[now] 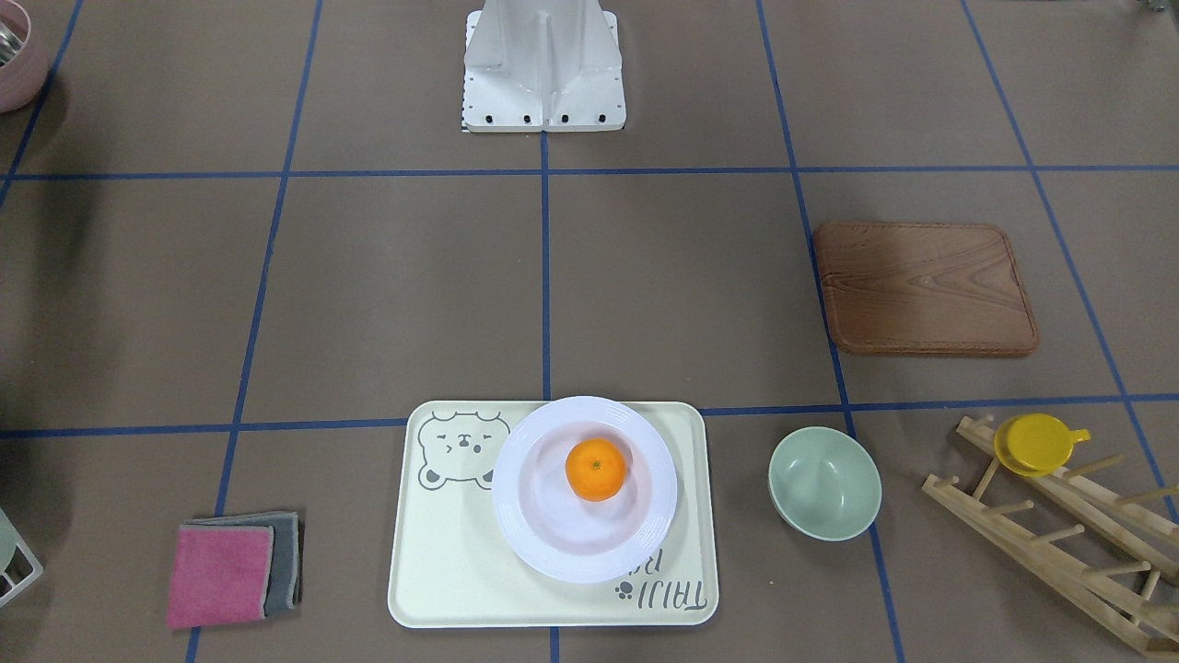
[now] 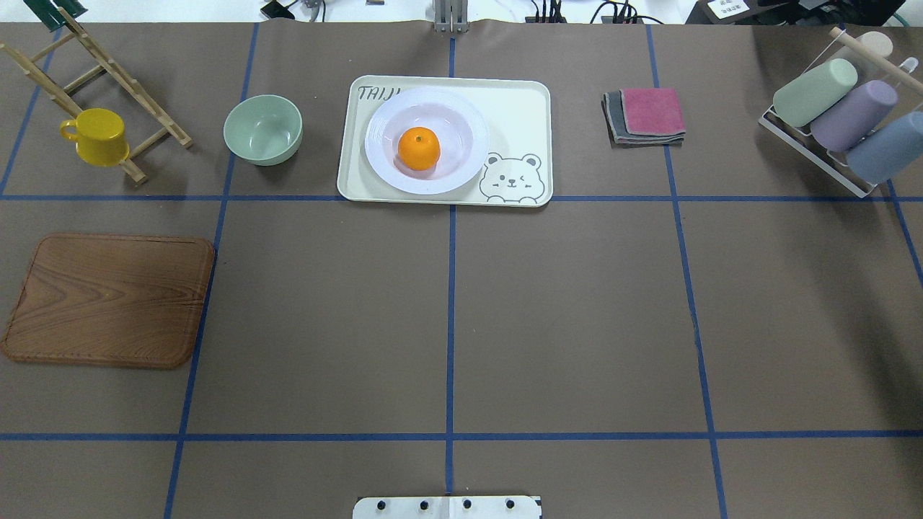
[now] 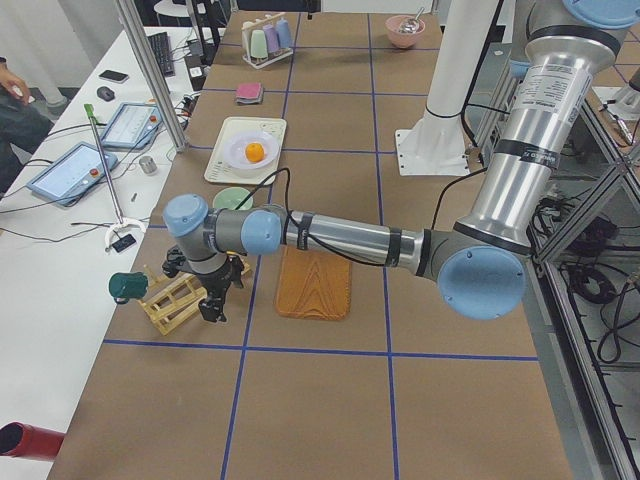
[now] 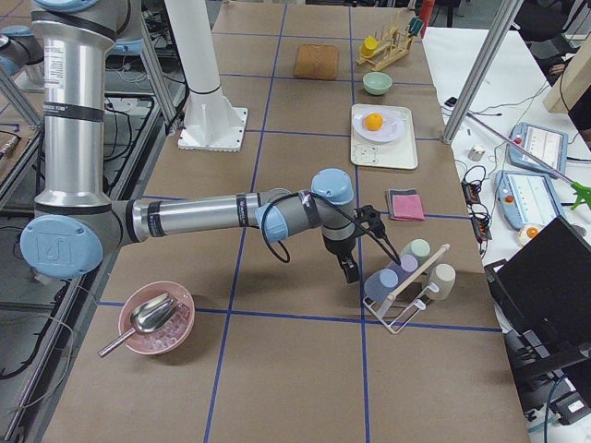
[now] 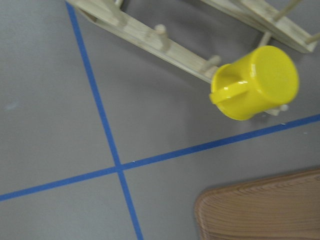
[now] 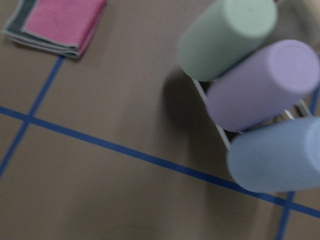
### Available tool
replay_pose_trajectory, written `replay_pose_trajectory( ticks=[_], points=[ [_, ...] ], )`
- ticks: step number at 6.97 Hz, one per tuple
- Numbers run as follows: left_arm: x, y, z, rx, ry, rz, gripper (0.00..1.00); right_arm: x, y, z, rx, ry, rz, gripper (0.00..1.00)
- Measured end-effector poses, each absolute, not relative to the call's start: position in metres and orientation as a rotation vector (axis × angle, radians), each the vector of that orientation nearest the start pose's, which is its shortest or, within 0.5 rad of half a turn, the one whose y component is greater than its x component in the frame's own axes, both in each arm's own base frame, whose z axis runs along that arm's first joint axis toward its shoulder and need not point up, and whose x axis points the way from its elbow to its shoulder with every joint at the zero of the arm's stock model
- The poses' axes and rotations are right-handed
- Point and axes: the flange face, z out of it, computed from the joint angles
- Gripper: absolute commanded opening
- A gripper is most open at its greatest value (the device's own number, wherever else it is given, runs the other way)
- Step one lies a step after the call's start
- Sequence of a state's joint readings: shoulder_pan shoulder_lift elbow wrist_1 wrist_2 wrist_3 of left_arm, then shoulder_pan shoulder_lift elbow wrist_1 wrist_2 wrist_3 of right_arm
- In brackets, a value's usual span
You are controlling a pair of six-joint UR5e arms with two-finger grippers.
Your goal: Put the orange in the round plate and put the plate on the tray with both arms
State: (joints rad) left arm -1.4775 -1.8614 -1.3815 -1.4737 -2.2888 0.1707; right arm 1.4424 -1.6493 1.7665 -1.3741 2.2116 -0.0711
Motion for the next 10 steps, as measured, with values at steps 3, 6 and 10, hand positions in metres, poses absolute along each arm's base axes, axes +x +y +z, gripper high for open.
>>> replay_pose_trajectory(
  ticks=[3, 6, 10],
  points=[
    [-0.04, -0.594, 0.643, 0.04, 0.724, 0.207, 0.99, 0.046, -0.499, 0.578, 0.132, -0.705, -0.156, 1.0],
    [-0.045, -0.592, 0.646, 0.054, 0.723, 0.207, 0.99, 0.055, -0.508, 0.582, 0.13, -0.703, -0.156, 1.0],
    [-0.046, -0.593, 0.644, 0.066, 0.723, 0.213, 0.99, 0.056, -0.515, 0.617, 0.123, -0.698, -0.043, 1.0]
  ],
)
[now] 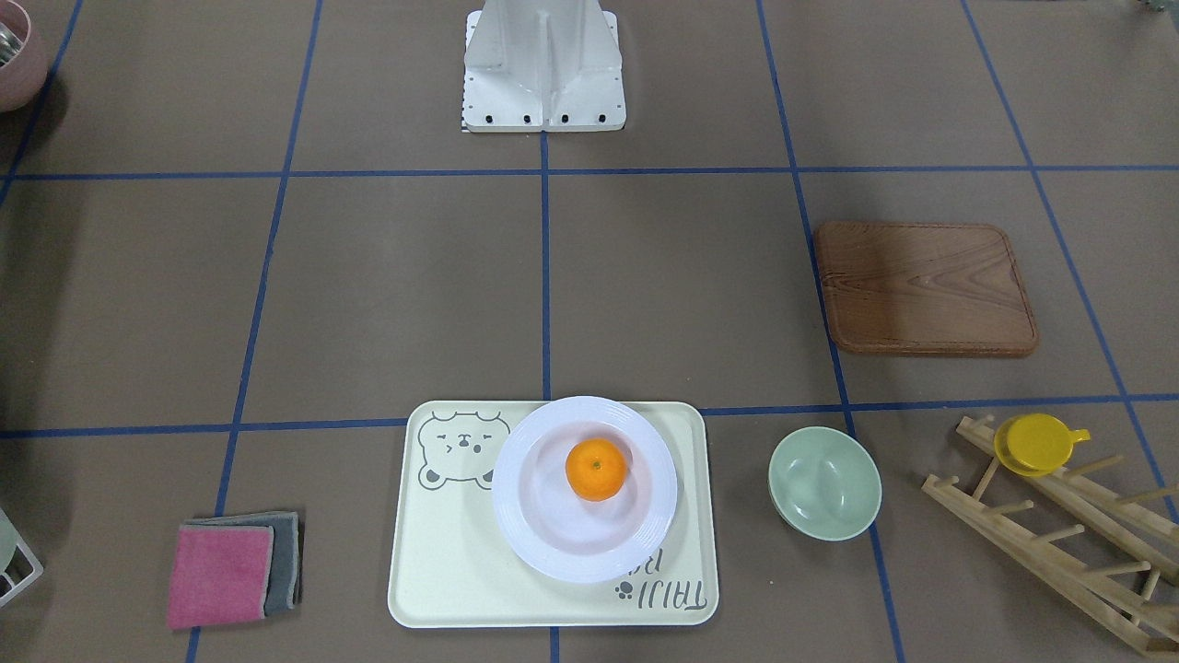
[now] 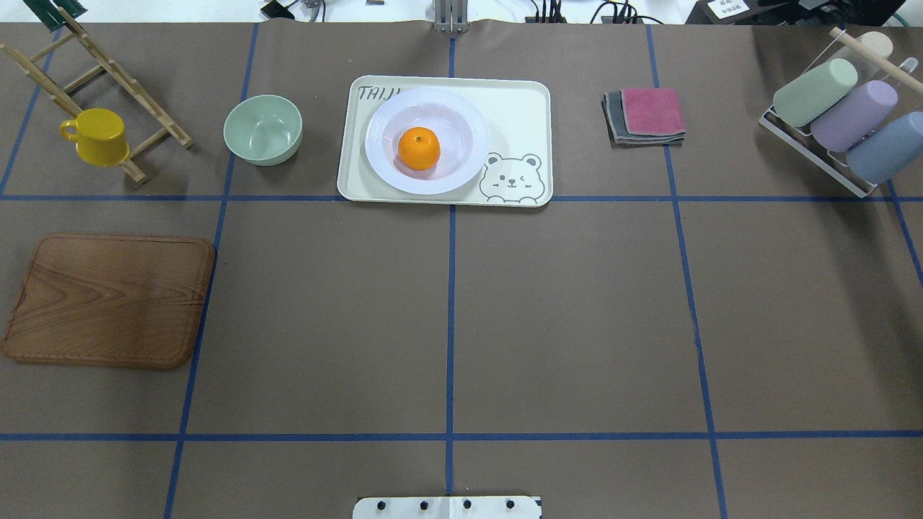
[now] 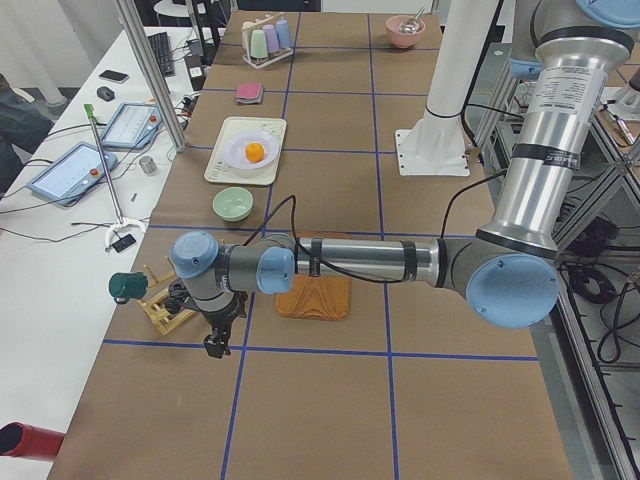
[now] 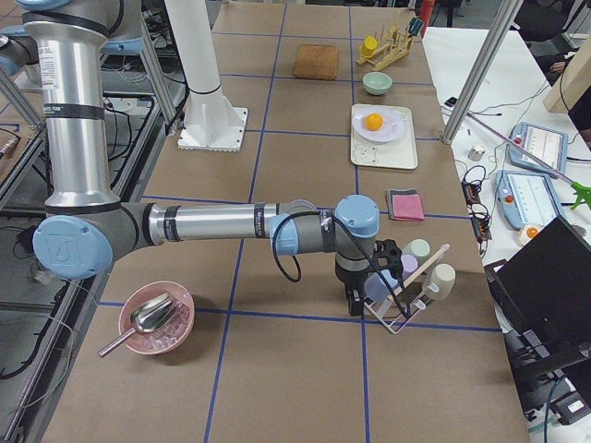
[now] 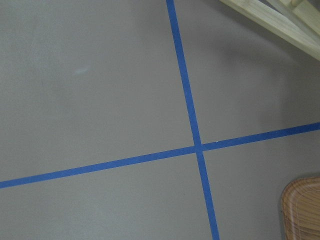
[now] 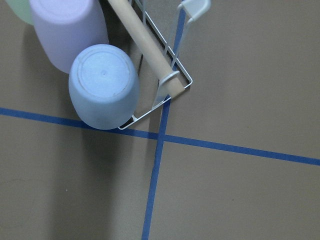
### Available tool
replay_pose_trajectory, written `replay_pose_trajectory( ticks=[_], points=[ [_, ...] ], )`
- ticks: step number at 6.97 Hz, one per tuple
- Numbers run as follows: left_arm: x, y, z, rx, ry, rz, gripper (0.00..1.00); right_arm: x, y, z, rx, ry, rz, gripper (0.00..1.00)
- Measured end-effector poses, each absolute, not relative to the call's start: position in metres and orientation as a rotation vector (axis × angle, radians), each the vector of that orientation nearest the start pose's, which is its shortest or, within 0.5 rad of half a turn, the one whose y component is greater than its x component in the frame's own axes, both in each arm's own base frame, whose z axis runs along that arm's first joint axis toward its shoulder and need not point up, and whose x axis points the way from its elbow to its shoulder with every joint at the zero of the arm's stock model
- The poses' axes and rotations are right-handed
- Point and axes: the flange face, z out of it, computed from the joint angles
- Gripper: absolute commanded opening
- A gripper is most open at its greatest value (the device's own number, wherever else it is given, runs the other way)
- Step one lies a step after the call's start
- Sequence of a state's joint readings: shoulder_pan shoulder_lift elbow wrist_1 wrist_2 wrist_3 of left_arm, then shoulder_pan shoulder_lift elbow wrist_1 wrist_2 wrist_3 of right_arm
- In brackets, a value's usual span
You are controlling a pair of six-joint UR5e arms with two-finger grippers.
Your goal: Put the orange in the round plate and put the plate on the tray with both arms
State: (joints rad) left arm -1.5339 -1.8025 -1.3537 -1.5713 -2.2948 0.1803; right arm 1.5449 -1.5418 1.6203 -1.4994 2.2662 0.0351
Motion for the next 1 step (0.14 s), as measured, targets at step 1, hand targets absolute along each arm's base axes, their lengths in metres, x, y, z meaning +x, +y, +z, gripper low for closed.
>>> replay_pose_trajectory(
  ticks=[1],
  points=[
    [-0.0455, -0.5924, 0.6436, 0.071, 0.722, 0.215, 0.99, 0.0557, -0.5155, 0.6151, 0.119, -0.706, -0.021, 1.0]
  ],
)
